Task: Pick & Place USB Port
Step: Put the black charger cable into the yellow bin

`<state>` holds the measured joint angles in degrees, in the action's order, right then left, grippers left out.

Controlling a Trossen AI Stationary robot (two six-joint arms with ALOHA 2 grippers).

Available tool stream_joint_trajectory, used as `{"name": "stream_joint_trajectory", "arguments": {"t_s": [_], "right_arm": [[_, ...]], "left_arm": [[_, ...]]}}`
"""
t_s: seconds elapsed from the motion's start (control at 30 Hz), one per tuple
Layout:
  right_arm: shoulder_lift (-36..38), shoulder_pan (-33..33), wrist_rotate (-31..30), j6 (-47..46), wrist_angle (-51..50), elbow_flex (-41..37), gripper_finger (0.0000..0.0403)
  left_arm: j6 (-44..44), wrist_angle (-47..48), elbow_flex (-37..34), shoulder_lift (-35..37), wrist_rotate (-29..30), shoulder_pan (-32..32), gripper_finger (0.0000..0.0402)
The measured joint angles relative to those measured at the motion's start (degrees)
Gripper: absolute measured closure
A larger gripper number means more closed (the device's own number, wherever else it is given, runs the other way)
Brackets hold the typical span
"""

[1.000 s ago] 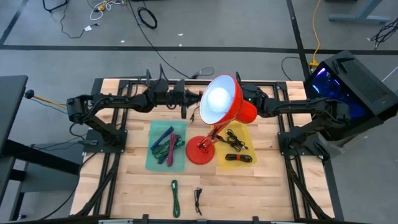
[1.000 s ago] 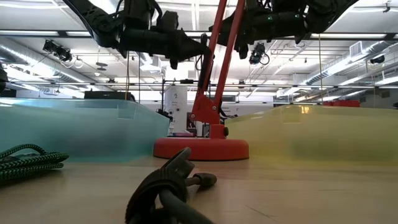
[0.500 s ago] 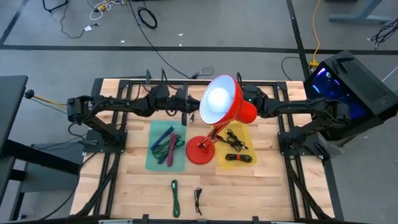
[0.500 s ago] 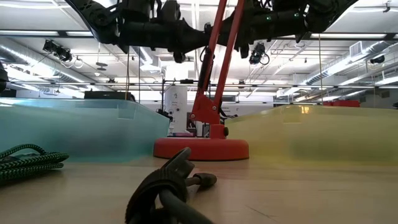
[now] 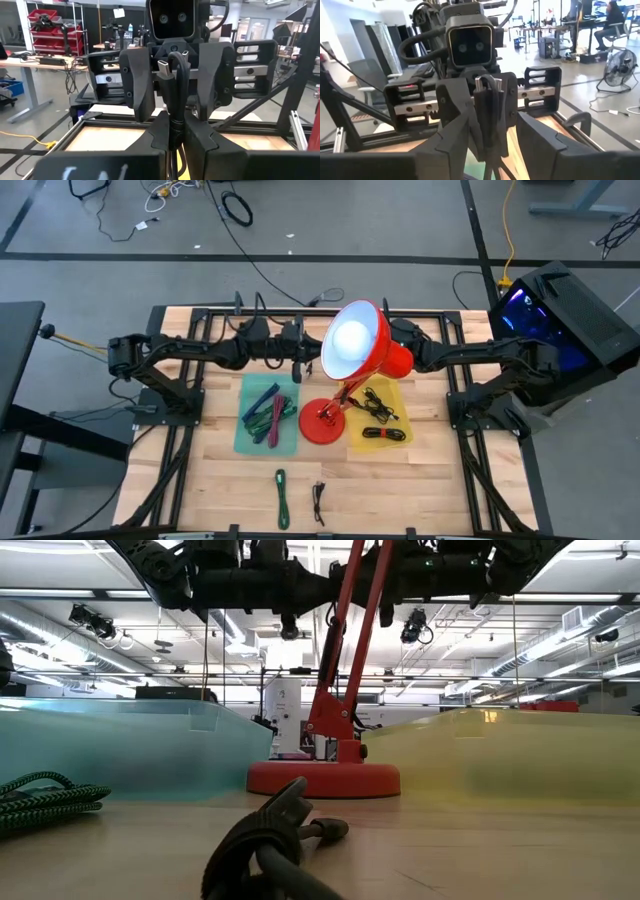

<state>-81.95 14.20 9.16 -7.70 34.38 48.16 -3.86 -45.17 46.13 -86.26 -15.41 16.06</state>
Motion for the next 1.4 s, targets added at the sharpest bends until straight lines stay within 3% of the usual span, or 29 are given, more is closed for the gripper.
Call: {"name": "stream_joint_trajectory", "arguments": {"t_s": [0.13, 0.23, 0.33, 0.53, 0.8, 0.93, 1.1, 1.4], "right_arm": [[-0.35, -0.02, 0.97, 0.12, 0.31, 0.0, 0.0264], [-0.35, 0.02, 0.91, 0.13, -0.7, 0.0, 0.0326], [-0.34, 0.1, 1.15, 0.85, -0.86, 0.0, 0.0384], [-0.44, 0.72, 1.83, 0.52, -2.56, 0.0, 0.0388], [1.09, 2.86, 2.19, -0.86, -6.31, -0.01, 0.0388], [4.54, 4.35, -0.79, -0.73, -14.07, -0.11, 0.039], [9.67, 4.75, -1.8, -4.34, -29.55, -0.13, 0.039], [13.62, -3.06, -5.98, -14.36, -60.53, -0.11, 0.039]], "left_arm": [[-0.02, 0.13, 0.0, 0.0, 0.12, -0.13, 0.037], [-0.2, 0.37, -0.11, -0.02, 0.31, -0.11, 0.0368], [-0.42, 0.76, -0.13, -0.02, 1.13, -0.13, 0.0338], [-1.74, 2.7, -0.13, -0.02, 1.04, -0.2, 0.0275], [-1.66, 5.91, 0.17, 0.21, 1.13, 0.63, 0.025], [-2.76, 8.21, 0.07, 0.49, -1.15, 2.64, 0.0249], [-6.17, 10.85, 0.04, 0.46, -8.35, 5.72, 0.0249], [-2.88, 30.68, -0.02, 1.86, -11.64, 9.86, 0.0248]]}}
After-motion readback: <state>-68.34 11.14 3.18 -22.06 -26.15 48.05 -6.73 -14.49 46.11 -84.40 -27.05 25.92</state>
